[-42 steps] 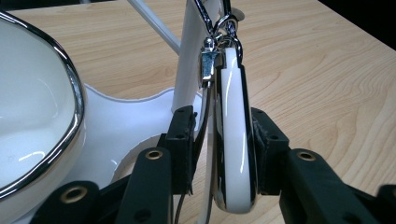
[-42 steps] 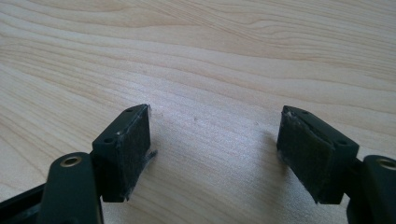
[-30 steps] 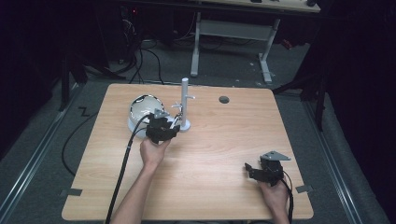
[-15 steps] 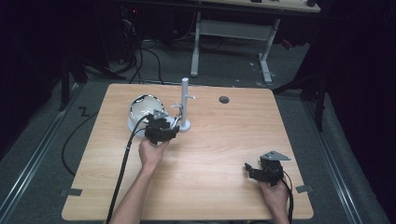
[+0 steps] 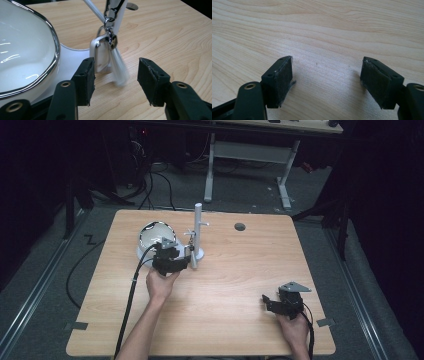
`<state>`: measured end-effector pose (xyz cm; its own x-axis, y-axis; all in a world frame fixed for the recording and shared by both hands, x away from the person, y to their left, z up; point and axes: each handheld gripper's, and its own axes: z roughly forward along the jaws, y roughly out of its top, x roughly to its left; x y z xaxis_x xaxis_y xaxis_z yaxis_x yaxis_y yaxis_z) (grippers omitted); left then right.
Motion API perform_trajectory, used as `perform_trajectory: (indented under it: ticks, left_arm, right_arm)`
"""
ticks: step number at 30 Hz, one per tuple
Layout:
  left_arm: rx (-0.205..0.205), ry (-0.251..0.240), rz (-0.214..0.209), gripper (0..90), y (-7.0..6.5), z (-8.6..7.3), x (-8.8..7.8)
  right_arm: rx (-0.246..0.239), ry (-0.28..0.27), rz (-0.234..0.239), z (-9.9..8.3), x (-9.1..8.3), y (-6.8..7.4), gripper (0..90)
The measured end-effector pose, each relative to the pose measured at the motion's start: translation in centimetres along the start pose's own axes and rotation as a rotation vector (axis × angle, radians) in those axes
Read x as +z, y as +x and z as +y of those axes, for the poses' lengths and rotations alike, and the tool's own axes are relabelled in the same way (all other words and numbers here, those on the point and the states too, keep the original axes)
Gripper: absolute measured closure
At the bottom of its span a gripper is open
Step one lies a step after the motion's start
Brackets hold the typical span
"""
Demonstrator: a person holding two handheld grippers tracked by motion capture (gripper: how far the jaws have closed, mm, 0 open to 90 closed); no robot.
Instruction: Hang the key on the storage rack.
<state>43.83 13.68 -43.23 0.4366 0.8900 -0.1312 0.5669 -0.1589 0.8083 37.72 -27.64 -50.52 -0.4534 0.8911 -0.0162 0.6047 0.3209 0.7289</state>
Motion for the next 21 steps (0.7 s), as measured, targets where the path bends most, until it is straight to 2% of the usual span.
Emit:
perform_trajectory:
  ticks: [11,21]
  left_arm:
    - [0.029,-0.047,0.020,45.3,-0.1,-0.1,-2.6]
    - [0.026,-0.094,0.037,44.4,0.2,-0.4,-4.8]
  right_arm:
    - [0.000,0.000,0.000,0.0,0.0,0.0,25.8]
    - [0.000,0.000,0.000,0.0,0.0,0.0,25.9]
